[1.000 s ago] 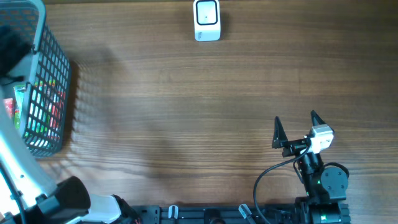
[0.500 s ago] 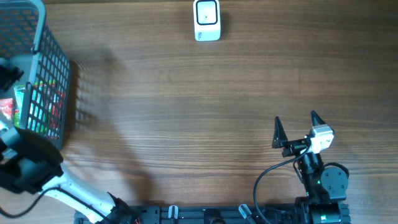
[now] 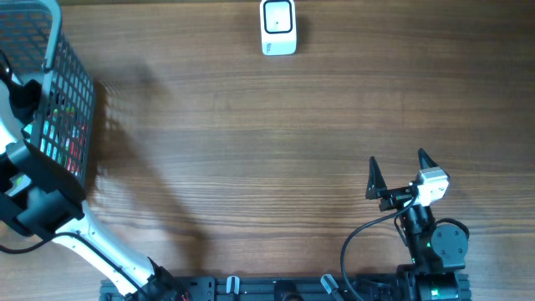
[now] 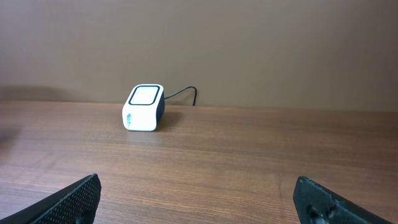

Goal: Scan the item barcode
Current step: 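Reach the left gripper into the basket and grasp the green snack bags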

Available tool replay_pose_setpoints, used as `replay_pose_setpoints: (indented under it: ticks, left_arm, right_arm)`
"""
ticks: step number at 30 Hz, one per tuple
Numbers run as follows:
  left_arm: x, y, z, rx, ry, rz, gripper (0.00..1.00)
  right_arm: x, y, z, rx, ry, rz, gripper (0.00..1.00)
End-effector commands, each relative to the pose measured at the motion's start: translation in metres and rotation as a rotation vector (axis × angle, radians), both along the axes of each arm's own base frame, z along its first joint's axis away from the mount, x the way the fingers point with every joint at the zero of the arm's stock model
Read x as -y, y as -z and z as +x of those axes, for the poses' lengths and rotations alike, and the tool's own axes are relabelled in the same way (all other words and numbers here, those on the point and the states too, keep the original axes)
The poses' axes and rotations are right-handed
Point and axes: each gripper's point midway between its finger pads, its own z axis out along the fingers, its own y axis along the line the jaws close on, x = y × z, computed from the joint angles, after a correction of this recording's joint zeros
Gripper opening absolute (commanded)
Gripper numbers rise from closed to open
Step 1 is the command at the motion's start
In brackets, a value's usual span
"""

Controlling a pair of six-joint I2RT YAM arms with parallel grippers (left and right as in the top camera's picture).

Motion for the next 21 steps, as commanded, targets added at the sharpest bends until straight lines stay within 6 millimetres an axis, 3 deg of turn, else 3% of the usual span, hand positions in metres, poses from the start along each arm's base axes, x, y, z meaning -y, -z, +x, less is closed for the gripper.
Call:
replay_pose_setpoints:
  ticks: [1, 12, 15, 18, 19, 21]
  left_arm:
    - [0.001, 0.026, -0.005, -0.037, -0.006, -0.001, 1.00]
    - [0.008, 0.091, -0.016, -0.045, -0.006, -0.006, 1.00]
    - [0.012, 0.098, -0.021, -0.058, -0.006, -0.016, 1.00]
    - [0.011, 0.092, -0.020, -0.045, -0.032, -0.011, 1.00]
    - [0.008, 0.082, -0.015, -0.026, -0.032, 0.003, 1.00]
    - [-0.002, 0.043, -0.001, 0.054, -0.032, 0.055, 1.00]
  right_arm:
    - [0.003, -0.002, 0.000, 0.012, 0.013, -0.008, 1.00]
    - [0.003, -0.002, 0.000, 0.013, 0.013, -0.008, 1.00]
    - [0.003, -0.002, 0.000, 0.013, 0.013, -0.008, 1.00]
    - [0.003, -0.002, 0.000, 0.013, 0.013, -0.008, 1.00]
    - [0.003, -0.002, 0.000, 0.013, 0.013, -0.008, 1.00]
    - [0.003, -0.002, 0.000, 0.013, 0.013, -0.008, 1.00]
